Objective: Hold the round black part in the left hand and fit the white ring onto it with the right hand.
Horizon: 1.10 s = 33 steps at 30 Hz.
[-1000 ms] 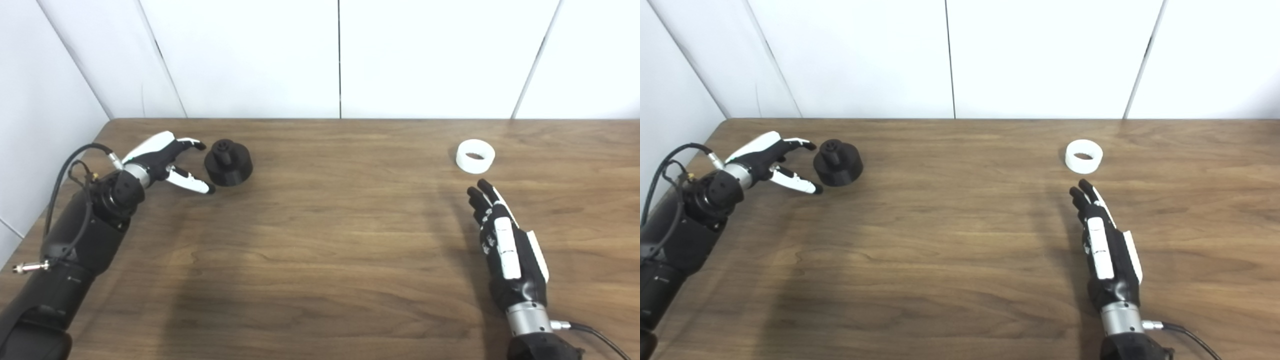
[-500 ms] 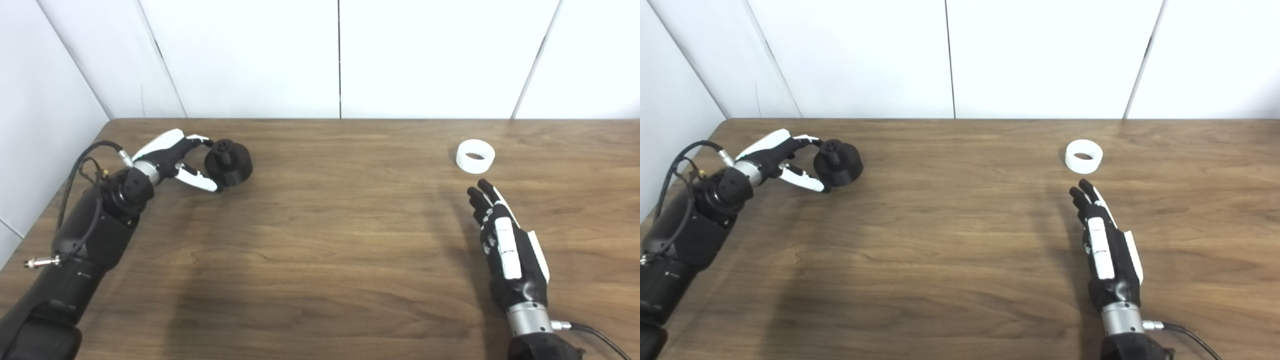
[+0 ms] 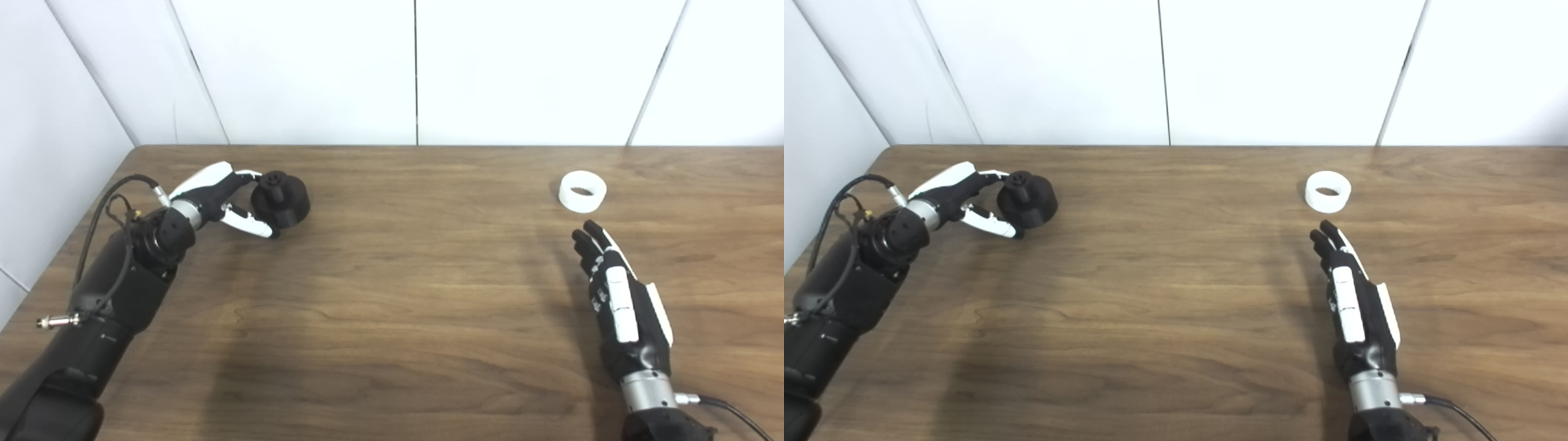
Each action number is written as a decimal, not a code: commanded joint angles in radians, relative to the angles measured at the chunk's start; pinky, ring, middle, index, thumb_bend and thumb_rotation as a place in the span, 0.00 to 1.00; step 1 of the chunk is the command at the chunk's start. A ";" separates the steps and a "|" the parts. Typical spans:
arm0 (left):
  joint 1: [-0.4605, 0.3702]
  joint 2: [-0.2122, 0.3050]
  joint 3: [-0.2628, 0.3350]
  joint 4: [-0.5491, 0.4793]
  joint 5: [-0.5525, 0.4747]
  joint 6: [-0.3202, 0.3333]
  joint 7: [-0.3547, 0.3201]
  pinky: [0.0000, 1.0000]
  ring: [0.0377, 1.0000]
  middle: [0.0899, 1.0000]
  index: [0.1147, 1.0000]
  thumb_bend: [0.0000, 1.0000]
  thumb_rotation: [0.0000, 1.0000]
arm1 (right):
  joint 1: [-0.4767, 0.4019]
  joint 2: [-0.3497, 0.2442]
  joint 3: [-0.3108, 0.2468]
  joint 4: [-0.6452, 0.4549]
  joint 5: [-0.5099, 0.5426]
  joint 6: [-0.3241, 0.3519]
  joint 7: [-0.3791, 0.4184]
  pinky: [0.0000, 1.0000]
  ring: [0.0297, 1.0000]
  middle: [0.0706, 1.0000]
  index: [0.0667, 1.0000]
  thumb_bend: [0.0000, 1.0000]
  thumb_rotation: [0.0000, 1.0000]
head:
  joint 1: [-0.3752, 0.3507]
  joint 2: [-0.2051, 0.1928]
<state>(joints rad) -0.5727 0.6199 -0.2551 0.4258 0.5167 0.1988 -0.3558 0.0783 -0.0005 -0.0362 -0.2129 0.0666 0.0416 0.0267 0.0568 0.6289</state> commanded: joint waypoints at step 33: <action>-0.082 -0.013 0.010 0.058 0.019 -0.061 0.074 0.91 1.00 0.94 0.83 0.93 0.31 | 0.092 -0.005 0.002 -0.031 -0.018 -0.049 0.001 1.00 0.92 0.86 0.87 0.55 0.91 | -0.005 -0.007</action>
<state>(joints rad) -0.5882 0.5849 -0.2551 0.4885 0.5245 0.1547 -0.3158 0.0825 -0.0017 -0.0365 -0.2155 0.0523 0.0317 0.0272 0.0506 0.6213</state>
